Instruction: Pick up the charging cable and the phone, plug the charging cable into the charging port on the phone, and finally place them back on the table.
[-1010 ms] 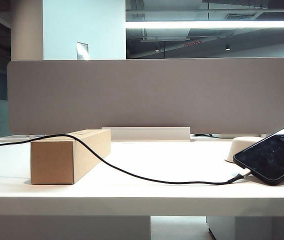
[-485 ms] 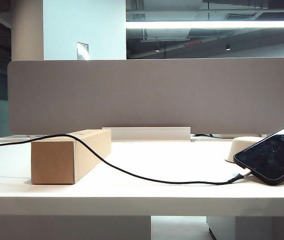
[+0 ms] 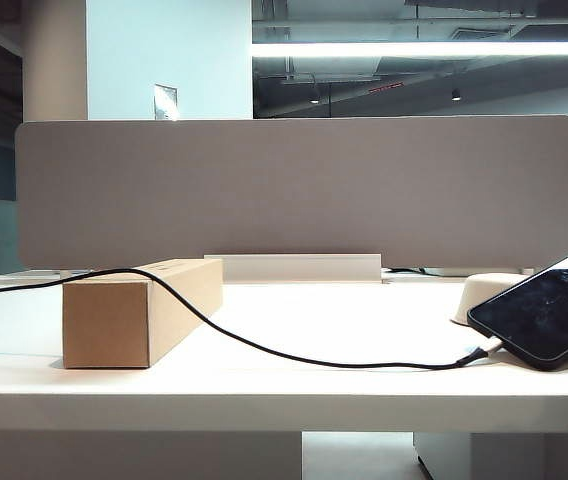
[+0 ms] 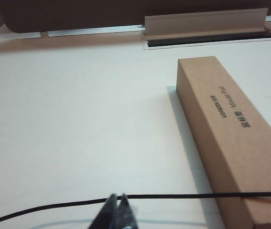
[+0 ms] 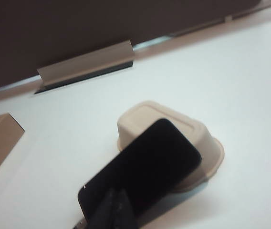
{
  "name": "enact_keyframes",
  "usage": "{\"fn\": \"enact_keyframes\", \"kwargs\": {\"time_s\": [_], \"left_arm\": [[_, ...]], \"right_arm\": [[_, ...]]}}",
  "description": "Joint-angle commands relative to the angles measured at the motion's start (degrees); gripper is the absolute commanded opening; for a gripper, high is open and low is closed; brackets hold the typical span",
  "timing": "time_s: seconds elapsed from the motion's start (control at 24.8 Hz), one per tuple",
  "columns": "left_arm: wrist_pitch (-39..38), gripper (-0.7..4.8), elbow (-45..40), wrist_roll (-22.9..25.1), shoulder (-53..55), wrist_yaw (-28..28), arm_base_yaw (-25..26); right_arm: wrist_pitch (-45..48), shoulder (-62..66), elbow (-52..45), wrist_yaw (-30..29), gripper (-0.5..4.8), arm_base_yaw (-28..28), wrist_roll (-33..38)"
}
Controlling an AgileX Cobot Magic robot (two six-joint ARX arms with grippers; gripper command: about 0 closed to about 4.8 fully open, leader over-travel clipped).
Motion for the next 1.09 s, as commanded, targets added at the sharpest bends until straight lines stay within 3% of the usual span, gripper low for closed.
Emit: {"fn": "enact_keyframes", "kwargs": {"time_s": [0.04, 0.53, 1.09], "left_arm": [[0.5, -0.06, 0.1, 0.4, -0.1, 0.2, -0.1], [0.5, -0.06, 0.1, 0.4, -0.1, 0.2, -0.1], [-1.8, -0.06, 0.1, 0.4, -5.9, 0.4, -0.5]], "right_arm": [[2.4, 0.0, -1.9, 0.7, -0.09, 0.0, 0.0], [12.4, 0.0, -8.2, 0.6, -0.09, 0.0, 0.0], [14.2, -0.4, -11.4, 2.1, -0.08, 2.3, 1.1]]}}
